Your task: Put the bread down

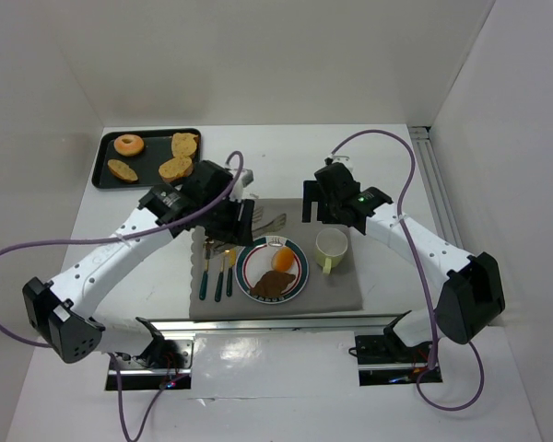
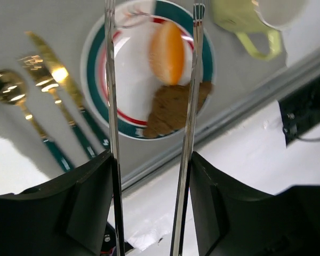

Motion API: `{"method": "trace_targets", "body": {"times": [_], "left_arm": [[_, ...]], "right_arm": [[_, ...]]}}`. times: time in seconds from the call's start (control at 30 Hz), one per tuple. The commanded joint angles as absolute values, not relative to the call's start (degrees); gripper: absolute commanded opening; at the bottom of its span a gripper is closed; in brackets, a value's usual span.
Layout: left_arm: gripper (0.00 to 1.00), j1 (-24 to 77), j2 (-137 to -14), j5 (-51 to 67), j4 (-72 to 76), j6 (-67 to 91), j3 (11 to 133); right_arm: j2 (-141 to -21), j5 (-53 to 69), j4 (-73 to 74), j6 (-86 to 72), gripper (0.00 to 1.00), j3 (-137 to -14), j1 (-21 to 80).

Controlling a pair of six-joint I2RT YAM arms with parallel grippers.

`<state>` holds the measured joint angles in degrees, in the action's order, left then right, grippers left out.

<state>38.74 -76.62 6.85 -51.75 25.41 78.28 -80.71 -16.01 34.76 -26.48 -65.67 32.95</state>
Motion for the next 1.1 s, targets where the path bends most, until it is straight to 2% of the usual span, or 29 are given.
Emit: {"method": "trace_targets", "body": {"times": [0.0,0.3,0.4,0.53,0.63,0.93,1.0,1.07], "left_arm": [[0.66,32.9,-74.7,4.9,-54.6,23.7,79.8],[0.64,18.2,-73.5,6.4,-52.7,23.5,79.2],[0.64,12.9,-74.0,2.5,-50.5,24.0,77.2],[0.64,8.8,-74.8,-8.5,-46.7,24.0,73.7],[0.65,5.2,-74.2,-10.4,-43.1,25.1,68.4],[0.68,-3.0,-80.5,-3.5,-34.5,31.0,58.0],[0.73,-3.5,-81.3,-6.1,-34.5,32.1,58.0],[0.92,-4.1,-83.2,-7.6,-36.1,32.7,58.8]], "right_arm": [[-79.7,-16.3,35.0,-26.1,1.00,-67.7,32.7],[-78.7,-16.9,35.0,-26.1,1.00,-67.1,32.2],[-78.7,-16.9,35.0,-26.1,1.00,-66.6,31.6],[-78.1,-16.9,35.0,-26.1,1.00,-66.6,31.0],[-78.1,-16.4,35.0,-26.1,1.00,-66.0,31.0],[-79.2,-15.0,33.8,-26.1,1.00,-66.0,30.5],[-79.2,-15.0,33.8,-26.1,1.00,-66.0,30.5],[-79.2,-15.0,33.8,-26.1,1.00,-65.4,30.5]]}}
